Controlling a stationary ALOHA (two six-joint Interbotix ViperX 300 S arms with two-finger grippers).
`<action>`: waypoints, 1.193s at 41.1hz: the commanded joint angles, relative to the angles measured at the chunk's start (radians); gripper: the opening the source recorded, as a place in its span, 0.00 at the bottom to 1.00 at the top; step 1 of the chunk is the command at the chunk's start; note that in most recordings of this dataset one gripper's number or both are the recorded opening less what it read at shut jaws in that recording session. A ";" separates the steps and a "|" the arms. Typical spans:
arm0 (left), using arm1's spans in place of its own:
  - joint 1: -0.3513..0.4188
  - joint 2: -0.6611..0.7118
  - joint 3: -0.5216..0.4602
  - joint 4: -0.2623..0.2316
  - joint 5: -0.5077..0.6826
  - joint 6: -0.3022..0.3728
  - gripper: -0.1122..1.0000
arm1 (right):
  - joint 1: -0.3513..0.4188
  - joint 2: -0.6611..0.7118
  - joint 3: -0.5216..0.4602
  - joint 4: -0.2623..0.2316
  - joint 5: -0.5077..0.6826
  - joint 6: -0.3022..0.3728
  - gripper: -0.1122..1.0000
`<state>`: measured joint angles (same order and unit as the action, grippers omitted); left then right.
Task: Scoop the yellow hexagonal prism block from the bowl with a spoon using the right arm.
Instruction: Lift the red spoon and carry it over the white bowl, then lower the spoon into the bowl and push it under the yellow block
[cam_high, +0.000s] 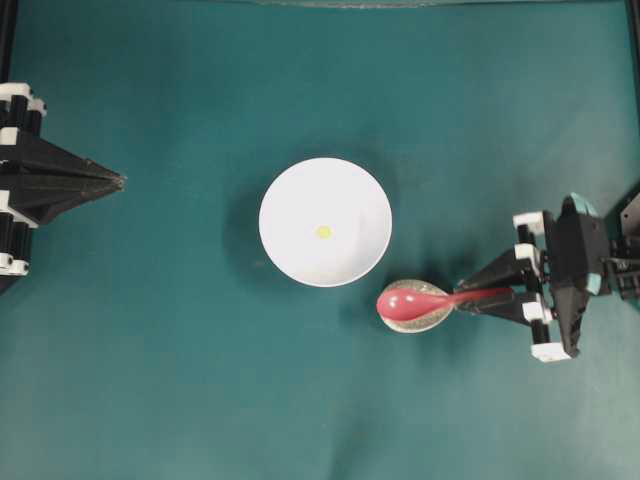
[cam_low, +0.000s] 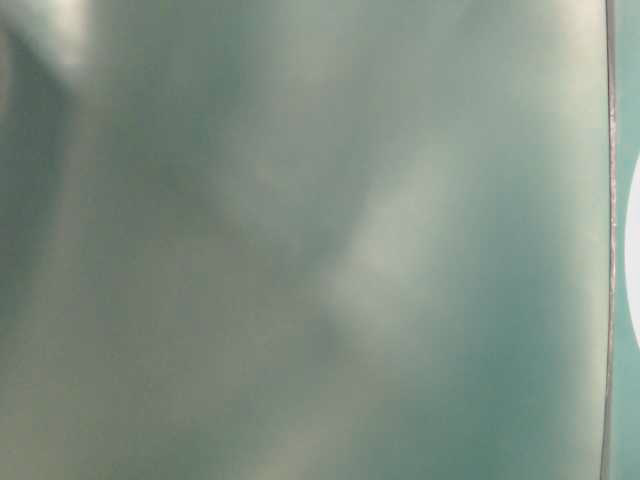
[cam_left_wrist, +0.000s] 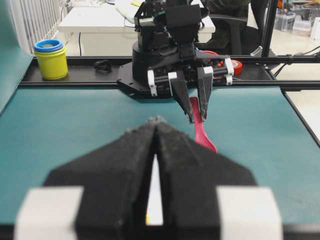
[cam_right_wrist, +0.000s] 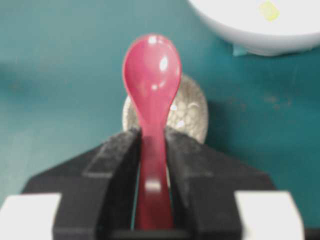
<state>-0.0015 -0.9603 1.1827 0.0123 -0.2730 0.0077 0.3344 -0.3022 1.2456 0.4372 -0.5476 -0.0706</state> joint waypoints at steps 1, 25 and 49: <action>0.000 0.008 -0.017 0.002 -0.006 -0.002 0.10 | -0.054 -0.077 -0.060 -0.003 0.132 -0.037 0.31; -0.002 0.008 -0.018 0.002 -0.009 -0.002 0.10 | -0.400 -0.069 -0.414 -0.052 0.781 -0.210 0.31; -0.002 0.008 -0.018 0.002 -0.011 -0.003 0.10 | -0.463 0.199 -0.712 -0.190 1.152 -0.196 0.31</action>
<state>-0.0015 -0.9603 1.1827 0.0107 -0.2730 0.0061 -0.1243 -0.1028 0.5829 0.2577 0.5737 -0.2700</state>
